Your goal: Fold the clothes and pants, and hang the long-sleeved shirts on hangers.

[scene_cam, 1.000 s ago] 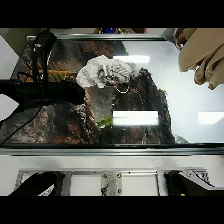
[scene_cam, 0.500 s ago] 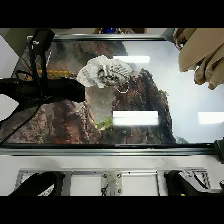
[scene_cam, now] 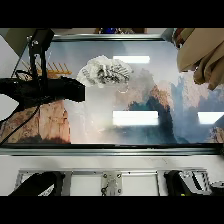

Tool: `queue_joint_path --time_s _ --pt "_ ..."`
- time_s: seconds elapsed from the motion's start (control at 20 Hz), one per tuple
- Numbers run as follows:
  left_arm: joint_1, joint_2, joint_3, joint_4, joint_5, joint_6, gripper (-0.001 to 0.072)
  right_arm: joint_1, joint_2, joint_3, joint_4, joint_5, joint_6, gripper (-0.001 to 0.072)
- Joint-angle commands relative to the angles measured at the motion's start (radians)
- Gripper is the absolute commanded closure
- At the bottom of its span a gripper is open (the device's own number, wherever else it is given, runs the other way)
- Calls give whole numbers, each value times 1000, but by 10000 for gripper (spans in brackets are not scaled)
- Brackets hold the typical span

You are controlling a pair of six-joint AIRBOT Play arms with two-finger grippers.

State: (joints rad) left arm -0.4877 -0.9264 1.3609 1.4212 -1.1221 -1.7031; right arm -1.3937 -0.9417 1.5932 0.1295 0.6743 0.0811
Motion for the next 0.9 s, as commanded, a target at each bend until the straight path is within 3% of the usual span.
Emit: queue_joint_path --time_s 0.0,0.05,0.1,0.15,0.4,0.65,0.85 --pt "0 0 1 0 0 14 687 1 6 -7 -129 241 96 464" --pt "0 0 1 0 0 14 687 1 6 -7 -172 261 133 281" --pt "0 0 1 -1 0 21 687 1 6 -7 -207 274 171 201" --pt "0 0 1 0 1 24 687 1 6 -7 -233 284 211 165" --pt "0 0 1 0 5 24 687 1 26 -7 -198 285 241 165" --pt "0 0 1 -1 6 24 687 19 38 -7 159 335 242 166" --pt "0 0 1 -2 4 24 687 214 35 -7 87 360 241 166"
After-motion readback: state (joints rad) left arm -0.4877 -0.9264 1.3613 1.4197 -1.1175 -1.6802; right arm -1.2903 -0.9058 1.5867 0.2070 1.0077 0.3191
